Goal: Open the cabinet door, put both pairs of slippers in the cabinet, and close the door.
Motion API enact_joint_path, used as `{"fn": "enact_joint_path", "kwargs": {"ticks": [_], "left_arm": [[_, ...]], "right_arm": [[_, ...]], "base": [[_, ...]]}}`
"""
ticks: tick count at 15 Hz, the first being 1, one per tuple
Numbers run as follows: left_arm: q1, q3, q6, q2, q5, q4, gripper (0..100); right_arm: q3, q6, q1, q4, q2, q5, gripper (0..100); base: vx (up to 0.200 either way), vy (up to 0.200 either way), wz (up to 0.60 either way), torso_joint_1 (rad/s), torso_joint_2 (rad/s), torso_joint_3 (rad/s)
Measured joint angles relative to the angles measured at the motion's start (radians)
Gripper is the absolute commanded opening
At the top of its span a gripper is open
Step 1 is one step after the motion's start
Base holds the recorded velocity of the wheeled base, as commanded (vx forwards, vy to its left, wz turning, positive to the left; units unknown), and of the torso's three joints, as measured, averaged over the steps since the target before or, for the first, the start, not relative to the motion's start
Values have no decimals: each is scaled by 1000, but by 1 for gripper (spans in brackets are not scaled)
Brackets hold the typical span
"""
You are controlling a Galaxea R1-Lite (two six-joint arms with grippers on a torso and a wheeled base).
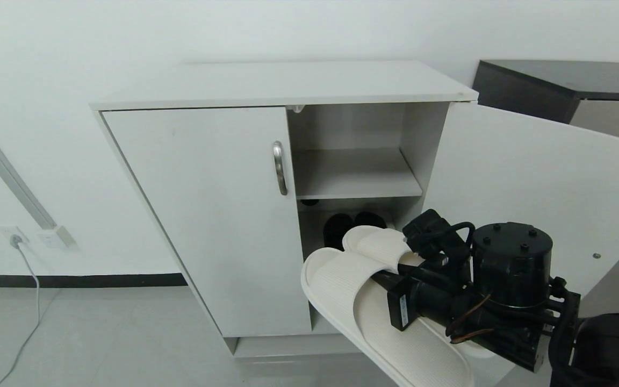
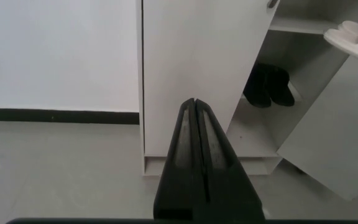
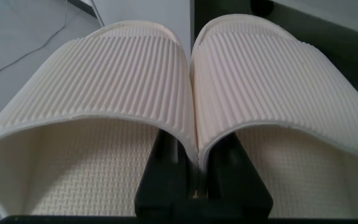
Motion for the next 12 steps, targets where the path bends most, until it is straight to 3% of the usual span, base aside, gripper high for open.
{"fn": "enact_joint_path", "kwargs": {"ticks": [4, 8, 10, 12], "left_arm": [[0, 0, 0, 0, 0, 0, 0], [0, 0, 0, 0, 0, 0, 0], [0, 0, 0, 0, 0, 0, 0], [0, 0, 0, 0, 0, 0, 0]], "right_arm": [[5, 0, 1, 0, 3, 0, 0], [5, 0, 1, -1, 12, -11, 0], [-6, -3, 1, -1, 29, -92, 0], [-60, -4, 20, 23, 62, -252, 0]], "base": [[0, 0, 0, -40, 435, 399], [0, 0, 0, -1, 146, 144], [0, 0, 0, 0, 0, 0], [0, 0, 0, 0, 0, 0]]}}
